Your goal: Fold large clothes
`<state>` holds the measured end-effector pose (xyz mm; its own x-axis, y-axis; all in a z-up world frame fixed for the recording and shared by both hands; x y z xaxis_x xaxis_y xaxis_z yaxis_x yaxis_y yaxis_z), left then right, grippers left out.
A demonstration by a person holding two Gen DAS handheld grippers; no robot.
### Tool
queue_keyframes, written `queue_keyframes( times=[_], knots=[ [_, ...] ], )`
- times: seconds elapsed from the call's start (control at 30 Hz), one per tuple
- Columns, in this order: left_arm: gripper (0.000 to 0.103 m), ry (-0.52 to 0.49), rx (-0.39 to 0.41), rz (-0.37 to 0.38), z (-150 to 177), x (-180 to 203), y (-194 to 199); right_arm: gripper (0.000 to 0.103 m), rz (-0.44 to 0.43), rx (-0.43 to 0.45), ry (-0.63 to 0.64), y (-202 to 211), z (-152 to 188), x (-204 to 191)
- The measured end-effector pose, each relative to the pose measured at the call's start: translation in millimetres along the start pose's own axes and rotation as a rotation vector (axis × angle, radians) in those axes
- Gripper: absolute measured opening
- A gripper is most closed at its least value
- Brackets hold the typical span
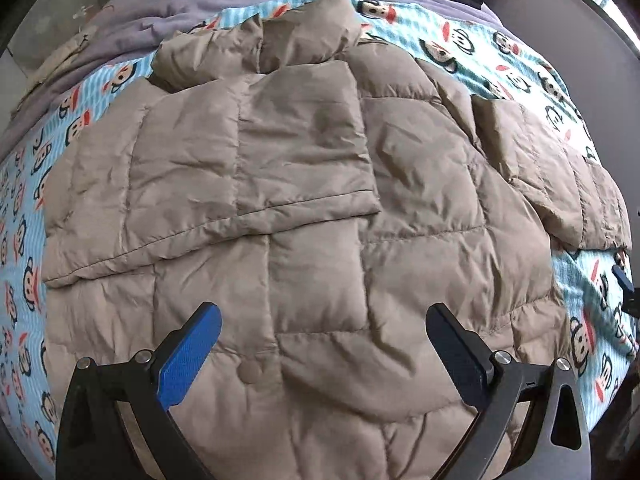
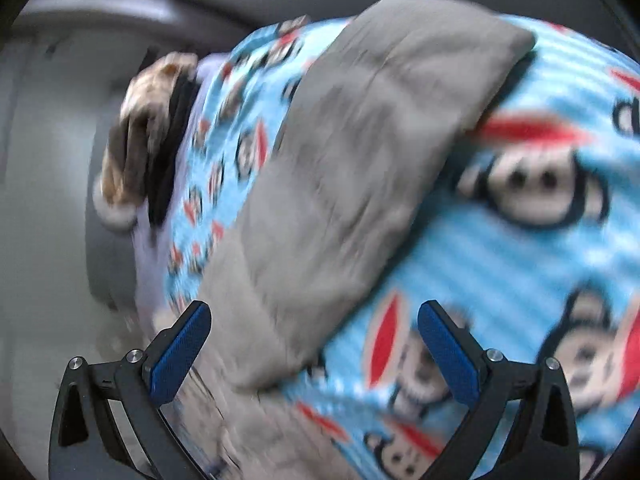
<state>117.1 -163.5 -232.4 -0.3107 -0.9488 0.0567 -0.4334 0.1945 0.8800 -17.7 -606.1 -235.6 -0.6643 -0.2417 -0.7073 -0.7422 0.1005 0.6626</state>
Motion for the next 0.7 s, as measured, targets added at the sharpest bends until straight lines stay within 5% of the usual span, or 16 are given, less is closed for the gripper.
queue_keyframes(
  times=[0.23, 0.43, 0.47, 0.57, 0.6, 0.7],
  knots=[
    [0.103, 0.008, 0.025, -0.007, -12, 16, 3, 0.103, -0.115, 0.017, -0.261, -31, -36, 23],
    [0.103, 0.016, 0.039, -0.003, -19, 21, 4, 0.101, -0.197, 0.022, -0.331, -56, -54, 10],
    [0.103, 0.022, 0.039, 0.000, -20, 20, 4, 0.093, -0.208, 0.016, -0.343, -57, -56, 10],
    [0.103, 0.040, 0.045, -0.006, -23, 14, 5, 0.035, -0.248, -0.039, -0.403, -66, -53, 6],
    [0.103, 0.040, 0.051, -0.012, -23, 12, 6, 0.023, -0.268, -0.052, -0.422, -69, -51, 4],
    [0.103, 0.041, 0.087, -0.045, -28, -3, 12, 0.015, -0.324, -0.056, -0.406, -69, -48, -13]
  ],
)
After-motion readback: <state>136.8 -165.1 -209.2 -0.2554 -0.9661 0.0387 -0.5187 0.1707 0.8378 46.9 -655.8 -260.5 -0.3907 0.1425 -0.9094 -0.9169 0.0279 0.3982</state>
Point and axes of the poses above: each gripper's, at about its wrist camera, not at the fingertips, and y roughly against the way its jaws point, x to its right, z to its underside, the point moved 5 cm from there along -y, roughly the way its jaws point, and after that the axes turned 13 degrees about x, right-handed, at the moved point
